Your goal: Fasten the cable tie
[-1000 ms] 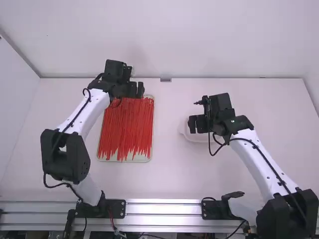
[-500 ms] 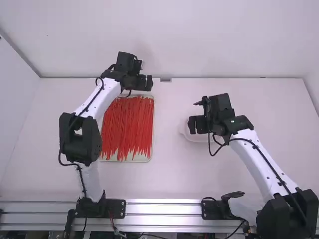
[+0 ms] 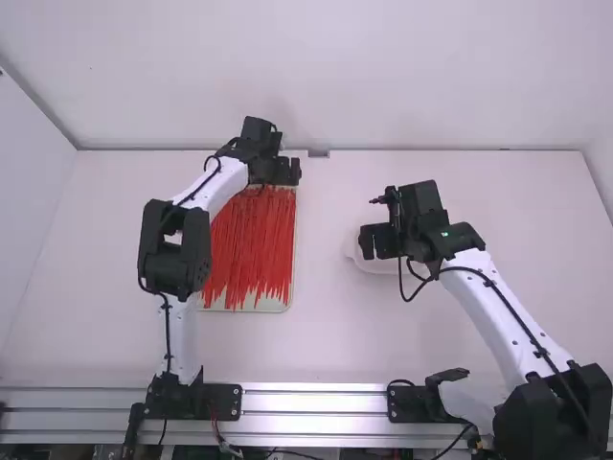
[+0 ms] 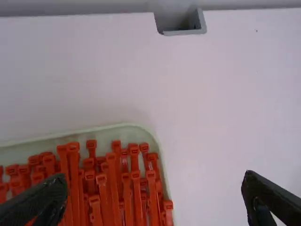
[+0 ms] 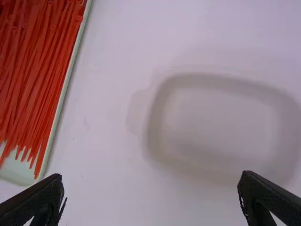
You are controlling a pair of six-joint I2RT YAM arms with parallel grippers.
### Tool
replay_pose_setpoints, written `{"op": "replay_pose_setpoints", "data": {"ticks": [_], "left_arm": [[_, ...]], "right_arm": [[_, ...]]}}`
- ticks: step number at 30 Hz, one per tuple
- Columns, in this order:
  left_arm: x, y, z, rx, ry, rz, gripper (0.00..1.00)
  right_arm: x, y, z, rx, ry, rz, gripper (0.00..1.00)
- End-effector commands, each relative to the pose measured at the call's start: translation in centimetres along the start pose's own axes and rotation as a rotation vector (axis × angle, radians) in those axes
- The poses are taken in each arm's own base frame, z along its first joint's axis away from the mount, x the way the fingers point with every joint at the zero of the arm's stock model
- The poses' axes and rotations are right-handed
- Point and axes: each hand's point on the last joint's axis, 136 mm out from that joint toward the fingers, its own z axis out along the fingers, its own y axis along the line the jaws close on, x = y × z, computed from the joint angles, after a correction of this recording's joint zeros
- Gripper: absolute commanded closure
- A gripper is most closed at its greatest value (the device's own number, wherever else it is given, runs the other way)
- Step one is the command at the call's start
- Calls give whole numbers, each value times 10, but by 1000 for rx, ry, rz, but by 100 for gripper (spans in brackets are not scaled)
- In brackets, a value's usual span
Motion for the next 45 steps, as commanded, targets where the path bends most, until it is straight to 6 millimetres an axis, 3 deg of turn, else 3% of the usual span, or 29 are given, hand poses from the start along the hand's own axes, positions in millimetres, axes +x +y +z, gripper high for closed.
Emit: {"op": "replay_pose_setpoints", "data": {"ticks": [1, 11, 19, 26, 30, 45], "left_arm": [[1, -6, 11, 16, 8, 1, 5], [7, -10, 24, 14, 14, 14, 15], [18, -14, 39, 18, 36, 13, 28], [27, -6, 50, -13, 59, -7, 60], [28, -6, 51, -14, 62, -8, 70], [37, 2, 57, -40, 62, -5, 71]], "right_arm": [[-12, 4, -12, -8, -42, -9, 2], [-13, 3, -12, -6, -42, -6, 2], [-13, 0, -13, -3, -44, 4, 2], [-13, 1, -13, -3, -43, 0, 2], [-13, 0, -13, -3, -44, 4, 2], [-13, 0, -13, -1, -44, 2, 2]]}}
